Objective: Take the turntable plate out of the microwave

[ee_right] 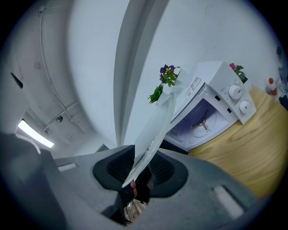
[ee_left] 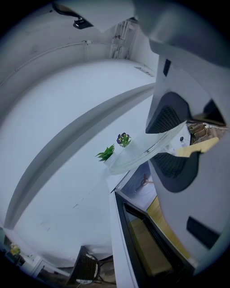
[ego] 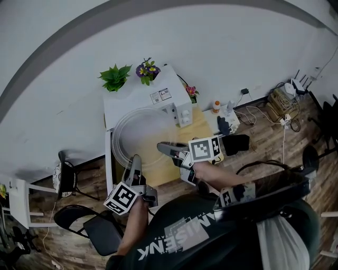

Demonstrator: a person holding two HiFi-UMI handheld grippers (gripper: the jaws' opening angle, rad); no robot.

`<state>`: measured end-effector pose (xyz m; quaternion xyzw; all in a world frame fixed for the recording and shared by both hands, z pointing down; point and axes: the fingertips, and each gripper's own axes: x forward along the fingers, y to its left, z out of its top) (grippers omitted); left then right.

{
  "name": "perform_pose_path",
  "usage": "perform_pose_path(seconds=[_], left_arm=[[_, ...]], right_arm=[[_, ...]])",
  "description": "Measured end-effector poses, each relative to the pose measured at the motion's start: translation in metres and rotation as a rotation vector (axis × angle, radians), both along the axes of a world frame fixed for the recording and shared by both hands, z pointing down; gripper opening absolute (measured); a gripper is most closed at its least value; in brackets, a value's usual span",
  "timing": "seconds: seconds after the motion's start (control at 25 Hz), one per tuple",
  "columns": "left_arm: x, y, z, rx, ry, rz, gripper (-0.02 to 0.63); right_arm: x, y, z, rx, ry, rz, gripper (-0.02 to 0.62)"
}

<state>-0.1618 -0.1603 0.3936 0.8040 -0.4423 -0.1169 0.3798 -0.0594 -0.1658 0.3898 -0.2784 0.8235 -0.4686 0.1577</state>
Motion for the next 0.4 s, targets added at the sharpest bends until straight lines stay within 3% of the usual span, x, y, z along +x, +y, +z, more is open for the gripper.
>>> perform_pose_path(seconds=[0.4], left_arm=[[0.0038, 0.0012, 0.0051, -0.015, 0.001, -0.004, 0.135]], right_arm=[[0.0038, 0.0004, 0.0043, -0.011, 0.001, -0.002, 0.098]])
